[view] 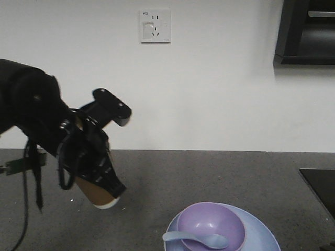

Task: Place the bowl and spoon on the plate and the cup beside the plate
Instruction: 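Set the brown paper cup down beside the plate with the left gripper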

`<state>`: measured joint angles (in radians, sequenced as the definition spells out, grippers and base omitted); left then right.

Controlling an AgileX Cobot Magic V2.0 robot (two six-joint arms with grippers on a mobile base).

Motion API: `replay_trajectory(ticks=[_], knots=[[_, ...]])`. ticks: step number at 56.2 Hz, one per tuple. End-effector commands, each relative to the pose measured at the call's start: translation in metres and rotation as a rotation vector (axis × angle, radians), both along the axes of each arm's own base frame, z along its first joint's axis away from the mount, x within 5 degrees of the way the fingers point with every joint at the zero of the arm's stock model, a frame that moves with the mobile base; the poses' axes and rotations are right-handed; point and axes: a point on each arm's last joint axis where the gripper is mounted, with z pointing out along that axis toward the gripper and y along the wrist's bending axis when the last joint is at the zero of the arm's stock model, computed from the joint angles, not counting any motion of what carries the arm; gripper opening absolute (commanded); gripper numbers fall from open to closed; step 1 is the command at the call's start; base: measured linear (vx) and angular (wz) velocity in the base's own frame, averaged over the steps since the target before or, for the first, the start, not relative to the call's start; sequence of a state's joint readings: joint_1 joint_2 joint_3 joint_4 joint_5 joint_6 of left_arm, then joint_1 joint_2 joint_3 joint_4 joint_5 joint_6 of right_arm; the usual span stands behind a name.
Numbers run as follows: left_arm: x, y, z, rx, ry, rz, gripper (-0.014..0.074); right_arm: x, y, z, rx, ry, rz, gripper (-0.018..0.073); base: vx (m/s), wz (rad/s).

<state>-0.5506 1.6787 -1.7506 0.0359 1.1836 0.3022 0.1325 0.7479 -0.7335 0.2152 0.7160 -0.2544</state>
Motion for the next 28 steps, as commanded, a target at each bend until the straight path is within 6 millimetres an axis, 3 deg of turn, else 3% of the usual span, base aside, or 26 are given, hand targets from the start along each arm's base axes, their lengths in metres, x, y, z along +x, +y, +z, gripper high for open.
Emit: replay_trajectory(ticks=[1,12,28], knots=[[-0.007,-0.024,0.010,-0.045,-0.055,-0.059,-0.0003,0.003,0.000,0.014,0.022,-0.092,-0.014,-0.0008,0.00,0.00],[-0.006,-0.057,-0.019,-0.009,0.016,-0.111,-0.0003,0.003,-0.001,0.014,0.013,-0.093,-0.014,-0.0008,0.00,0.00],[-0.002,-0.071,-0.039,-0.021,0.083,-0.130,-0.0003,0.003,-0.001,0.014,0.013,-0.092,-0.014,-0.0008,0.00,0.00]])
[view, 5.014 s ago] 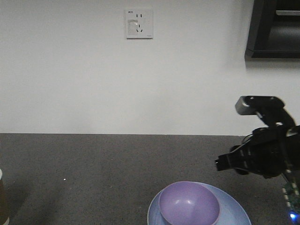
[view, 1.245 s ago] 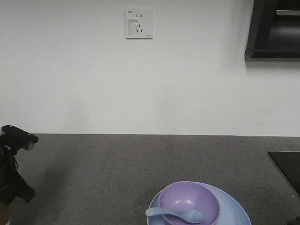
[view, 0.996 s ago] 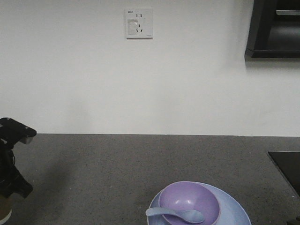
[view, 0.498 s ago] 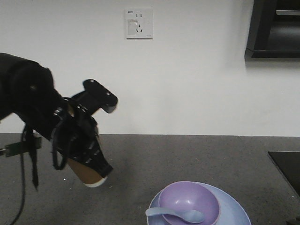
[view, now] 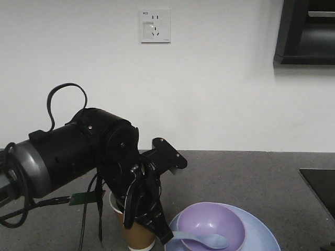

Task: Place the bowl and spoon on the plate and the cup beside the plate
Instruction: 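Set the brown paper cup down beside the plate with the left gripper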

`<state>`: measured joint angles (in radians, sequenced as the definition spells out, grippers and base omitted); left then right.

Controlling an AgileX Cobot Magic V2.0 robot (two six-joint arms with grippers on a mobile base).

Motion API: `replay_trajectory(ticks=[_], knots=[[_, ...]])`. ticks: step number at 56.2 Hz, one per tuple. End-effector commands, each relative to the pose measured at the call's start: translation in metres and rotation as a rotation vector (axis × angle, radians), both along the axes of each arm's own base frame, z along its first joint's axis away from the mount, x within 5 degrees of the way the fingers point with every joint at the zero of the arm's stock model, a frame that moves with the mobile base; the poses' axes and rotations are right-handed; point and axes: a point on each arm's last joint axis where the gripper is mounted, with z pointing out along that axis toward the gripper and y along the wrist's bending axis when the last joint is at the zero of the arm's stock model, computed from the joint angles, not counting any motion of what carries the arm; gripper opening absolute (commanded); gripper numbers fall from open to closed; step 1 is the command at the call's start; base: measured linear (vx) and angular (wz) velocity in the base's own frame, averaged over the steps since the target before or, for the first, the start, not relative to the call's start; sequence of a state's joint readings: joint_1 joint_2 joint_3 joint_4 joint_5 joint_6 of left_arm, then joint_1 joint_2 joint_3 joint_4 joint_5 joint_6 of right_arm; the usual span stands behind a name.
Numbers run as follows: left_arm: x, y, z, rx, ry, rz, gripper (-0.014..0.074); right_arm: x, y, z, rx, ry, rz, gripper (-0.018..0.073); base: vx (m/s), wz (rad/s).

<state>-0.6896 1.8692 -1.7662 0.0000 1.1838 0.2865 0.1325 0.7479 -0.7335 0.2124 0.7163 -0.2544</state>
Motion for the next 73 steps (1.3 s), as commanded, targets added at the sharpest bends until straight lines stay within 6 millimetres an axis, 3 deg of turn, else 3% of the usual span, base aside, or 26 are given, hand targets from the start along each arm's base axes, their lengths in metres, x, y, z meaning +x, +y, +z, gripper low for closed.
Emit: replay_trajectory(ticks=[1,19,38,48,62,73], knots=[[-0.006,0.000,0.030,-0.093,-0.079,0.002,-0.0003,0.003,-0.001,0.014,0.016,-0.092,-0.014,-0.0008,0.00,0.00],[-0.005,0.000,0.029,-0.091,-0.082,-0.004,0.0072,0.003,0.000,0.014,0.017,-0.092,-0.014,-0.0008,0.00,0.00],[-0.005,0.000,0.029,-0.091,-0.081,-0.003,0.0385,0.003,0.000,0.014,0.017,-0.092,-0.014,-0.0008,0.00,0.00],[-0.005,0.000,0.029,-0.092,-0.077,0.004,0.0491,0.003,0.000,0.014,0.017,-0.093,-0.014,-0.0008,0.00,0.00],[-0.009,0.003,0.032,-0.077,-0.056,0.005,0.0513,0.003,0.000,0.014,0.017,-0.093,-0.014,-0.0008,0.00,0.00],[-0.020,0.013,0.058,-0.128,-0.116,0.005,0.0513,0.003,0.000,0.014,0.017,-0.093,-0.014,-0.0008,0.00,0.00]])
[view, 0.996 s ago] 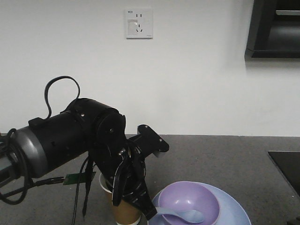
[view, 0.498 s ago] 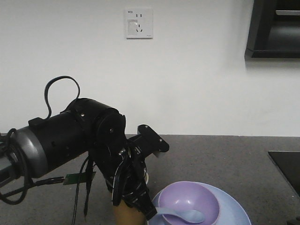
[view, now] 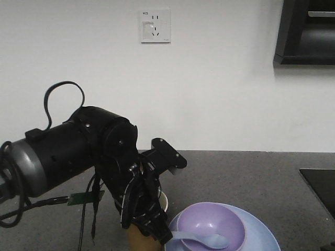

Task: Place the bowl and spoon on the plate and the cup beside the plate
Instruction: 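Set the brown paper cup down beside the plate with the left gripper, then open the left gripper and raise it away from the cup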

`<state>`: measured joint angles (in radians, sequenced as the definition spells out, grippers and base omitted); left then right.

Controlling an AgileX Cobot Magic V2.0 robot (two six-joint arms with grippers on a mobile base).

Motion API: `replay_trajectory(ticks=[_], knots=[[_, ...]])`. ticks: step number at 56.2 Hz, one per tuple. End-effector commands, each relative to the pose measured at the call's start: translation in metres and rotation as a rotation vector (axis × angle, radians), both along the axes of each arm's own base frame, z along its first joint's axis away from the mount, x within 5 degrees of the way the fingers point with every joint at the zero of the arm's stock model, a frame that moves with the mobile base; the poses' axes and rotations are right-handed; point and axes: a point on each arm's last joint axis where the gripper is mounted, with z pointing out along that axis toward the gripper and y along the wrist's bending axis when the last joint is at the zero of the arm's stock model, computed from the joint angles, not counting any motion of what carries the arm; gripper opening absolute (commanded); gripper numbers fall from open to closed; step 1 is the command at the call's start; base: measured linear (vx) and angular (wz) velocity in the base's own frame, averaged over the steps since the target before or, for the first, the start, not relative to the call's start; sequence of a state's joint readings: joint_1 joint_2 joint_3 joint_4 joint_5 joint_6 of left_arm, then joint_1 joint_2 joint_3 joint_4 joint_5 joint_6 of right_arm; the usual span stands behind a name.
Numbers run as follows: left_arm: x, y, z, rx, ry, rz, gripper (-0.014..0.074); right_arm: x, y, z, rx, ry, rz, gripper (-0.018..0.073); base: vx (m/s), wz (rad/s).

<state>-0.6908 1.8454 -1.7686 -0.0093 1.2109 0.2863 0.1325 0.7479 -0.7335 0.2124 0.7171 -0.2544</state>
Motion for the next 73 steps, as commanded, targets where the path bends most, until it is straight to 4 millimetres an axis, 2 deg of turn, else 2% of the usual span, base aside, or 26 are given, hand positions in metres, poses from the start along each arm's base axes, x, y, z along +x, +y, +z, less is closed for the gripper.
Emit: replay_trajectory(ticks=[1,12,18,22,24,29,32,38,42,45,56,61,66,73], knots=[[-0.015,0.010,0.052,-0.130,-0.132,0.007,0.0513,0.003,0.000,0.014,0.017,-0.094,-0.014,-0.0008,0.00,0.00],[-0.034,0.026,0.092,-0.228,-0.247,0.006,0.0512,0.003,0.000,0.014,0.017,-0.094,-0.014,-0.0008,0.00,0.00],[-0.047,0.037,0.116,-0.284,-0.318,0.006,0.0479,0.003,0.000,0.014,0.017,-0.095,-0.014,-0.0008,0.00,0.00],[-0.060,0.048,0.134,-0.325,-0.371,0.007,0.0396,0.003,-0.001,0.015,0.018,-0.104,-0.016,-0.0008,0.00,0.00],[-0.066,0.053,0.143,-0.343,-0.398,0.008,0.0328,0.003,-0.001,0.015,0.016,-0.108,-0.015,-0.0008,0.00,0.00],[-0.082,0.069,0.163,-0.379,-0.472,0.012,0.0097,0.004,-0.001,0.017,0.016,-0.126,-0.017,-0.0008,0.00,0.00],[-0.093,0.080,0.175,-0.399,-0.516,0.016,-0.0010,0.005,-0.001,0.018,0.019,-0.141,-0.020,-0.0008,0.00,0.00],[-0.117,0.100,0.183,-0.447,-0.552,0.042,-0.0006,0.006,-0.001,0.020,0.019,-0.168,-0.024,-0.0008,0.00,0.00],[-0.132,0.113,0.173,-0.466,-0.566,0.051,-0.0004,0.004,-0.001,0.019,0.018,-0.194,-0.020,-0.0008,0.00,0.00],[-0.141,0.120,0.155,-0.474,-0.573,0.051,-0.0004,-0.001,-0.002,0.017,0.025,-0.232,-0.015,-0.0008,0.00,0.00],[-0.179,0.150,0.062,-0.595,-0.612,0.100,-0.0003,-0.030,-0.005,0.007,0.074,-0.426,-0.017,-0.0008,0.00,0.00],[-0.194,0.162,0.030,-0.704,-0.611,0.165,-0.0003,-0.039,-0.008,-0.001,0.087,-0.487,-0.037,-0.0008,0.00,0.00],[-0.203,0.170,0.009,-0.759,-0.602,0.200,-0.0003,-0.044,-0.009,-0.006,0.090,-0.515,-0.049,-0.0008,0.00,0.00],[-0.210,0.175,-0.004,-0.768,-0.595,0.209,-0.0003,-0.045,-0.009,-0.010,0.092,-0.496,-0.044,-0.0008,0.00,0.00]])
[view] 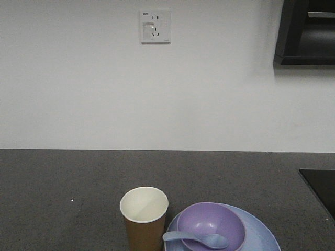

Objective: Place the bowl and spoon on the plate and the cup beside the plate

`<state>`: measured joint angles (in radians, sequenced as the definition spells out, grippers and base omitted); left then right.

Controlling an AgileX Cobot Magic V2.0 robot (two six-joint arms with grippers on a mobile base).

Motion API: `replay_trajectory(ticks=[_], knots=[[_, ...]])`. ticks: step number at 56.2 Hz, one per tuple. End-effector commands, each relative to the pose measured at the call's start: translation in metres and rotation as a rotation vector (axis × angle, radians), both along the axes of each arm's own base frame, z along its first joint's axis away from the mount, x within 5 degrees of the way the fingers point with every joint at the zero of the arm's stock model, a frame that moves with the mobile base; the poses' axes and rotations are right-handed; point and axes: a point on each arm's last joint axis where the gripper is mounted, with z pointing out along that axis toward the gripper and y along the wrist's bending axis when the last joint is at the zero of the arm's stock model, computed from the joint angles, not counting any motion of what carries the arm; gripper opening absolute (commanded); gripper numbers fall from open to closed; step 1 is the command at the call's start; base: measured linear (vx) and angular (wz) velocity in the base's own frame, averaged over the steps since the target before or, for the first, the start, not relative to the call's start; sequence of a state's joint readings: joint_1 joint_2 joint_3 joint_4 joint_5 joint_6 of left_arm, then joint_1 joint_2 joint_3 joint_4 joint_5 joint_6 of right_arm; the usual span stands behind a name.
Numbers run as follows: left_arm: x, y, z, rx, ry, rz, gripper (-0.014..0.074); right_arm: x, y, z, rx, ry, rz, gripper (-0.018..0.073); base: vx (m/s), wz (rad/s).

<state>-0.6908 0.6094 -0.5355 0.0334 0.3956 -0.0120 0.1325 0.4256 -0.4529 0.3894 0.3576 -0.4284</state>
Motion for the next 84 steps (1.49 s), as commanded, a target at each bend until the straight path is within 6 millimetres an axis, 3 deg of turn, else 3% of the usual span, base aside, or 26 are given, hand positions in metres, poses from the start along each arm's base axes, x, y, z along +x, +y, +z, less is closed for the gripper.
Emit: replay_trajectory(ticks=[1,33,44,52,67,84], knots=[[-0.003,0.001,0.012,-0.105,-0.090,0.001,-0.0003,0.002,-0.002,0.014,0.016,-0.089,-0.025,-0.0008,0.00,0.00],[-0.003,0.002,0.008,-0.097,-0.083,0.001,-0.0003,0.002,-0.002,0.014,0.016,-0.088,-0.024,-0.0008,0.00,0.00],[0.002,0.008,0.005,-0.151,-0.290,0.048,-0.0003,0.002,-0.002,0.014,0.016,-0.088,-0.024,-0.0008,0.00,0.00],[0.004,0.034,-0.023,-0.231,-0.352,0.264,-0.0003,0.002,-0.002,0.014,0.016,-0.088,-0.024,-0.0008,0.00,0.00],[-0.029,0.068,-0.084,-0.255,-0.429,0.506,-0.0003,0.002,-0.002,0.014,0.016,-0.088,-0.024,-0.0008,0.00,0.00],[-0.043,0.074,-0.095,-0.198,-0.434,0.572,-0.0003,0.001,-0.002,0.014,0.015,-0.087,-0.024,-0.0008,0.00,0.00]])
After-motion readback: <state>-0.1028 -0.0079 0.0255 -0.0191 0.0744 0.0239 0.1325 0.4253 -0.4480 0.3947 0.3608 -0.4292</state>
